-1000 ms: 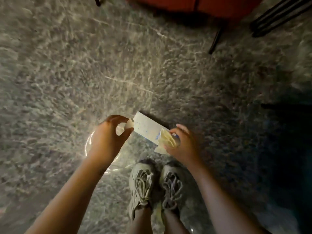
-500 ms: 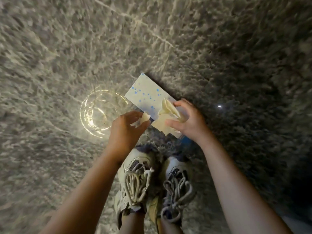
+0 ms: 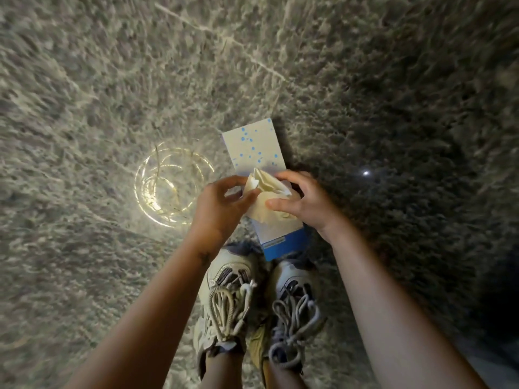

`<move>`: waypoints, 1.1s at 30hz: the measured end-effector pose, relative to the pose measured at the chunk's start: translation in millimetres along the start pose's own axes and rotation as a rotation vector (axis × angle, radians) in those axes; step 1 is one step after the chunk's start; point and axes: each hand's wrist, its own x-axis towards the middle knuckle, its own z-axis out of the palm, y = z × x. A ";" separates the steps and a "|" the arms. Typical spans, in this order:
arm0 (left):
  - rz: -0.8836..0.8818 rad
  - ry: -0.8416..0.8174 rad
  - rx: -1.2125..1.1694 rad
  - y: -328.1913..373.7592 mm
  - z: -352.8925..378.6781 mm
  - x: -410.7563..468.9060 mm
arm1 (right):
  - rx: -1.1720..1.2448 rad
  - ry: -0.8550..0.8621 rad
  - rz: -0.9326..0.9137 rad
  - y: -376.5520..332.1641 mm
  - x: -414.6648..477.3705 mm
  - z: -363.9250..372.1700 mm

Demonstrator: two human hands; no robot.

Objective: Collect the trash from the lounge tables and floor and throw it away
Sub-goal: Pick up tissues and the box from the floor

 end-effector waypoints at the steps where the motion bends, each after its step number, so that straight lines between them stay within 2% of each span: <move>1: 0.008 -0.006 0.011 1.9 -0.1 -0.3 | 0.023 -0.004 -0.001 -0.7 -1.3 -0.3; 7: 0.037 -0.043 0.030 14.2 0.7 -10.3 | 0.159 -0.020 -0.044 -5.2 -16.5 -5.7; 12: 0.073 -0.093 -0.025 34.6 -0.5 -33.0 | 0.050 0.110 -0.090 -20.5 -41.2 -15.0; 17: 0.192 -0.170 -0.006 90.0 -5.4 -79.1 | -0.025 0.196 -0.166 -65.1 -101.7 -42.7; 21: 0.330 -0.119 0.124 162.4 -13.9 -123.8 | -0.121 0.373 -0.209 -120.4 -162.4 -81.1; 27: 0.614 -0.076 0.366 310.8 -18.9 -218.0 | -0.194 0.638 -0.266 -236.8 -263.2 -156.8; 33: 0.865 -0.161 0.454 466.7 -5.0 -333.6 | -0.214 0.852 -0.320 -360.0 -378.2 -233.7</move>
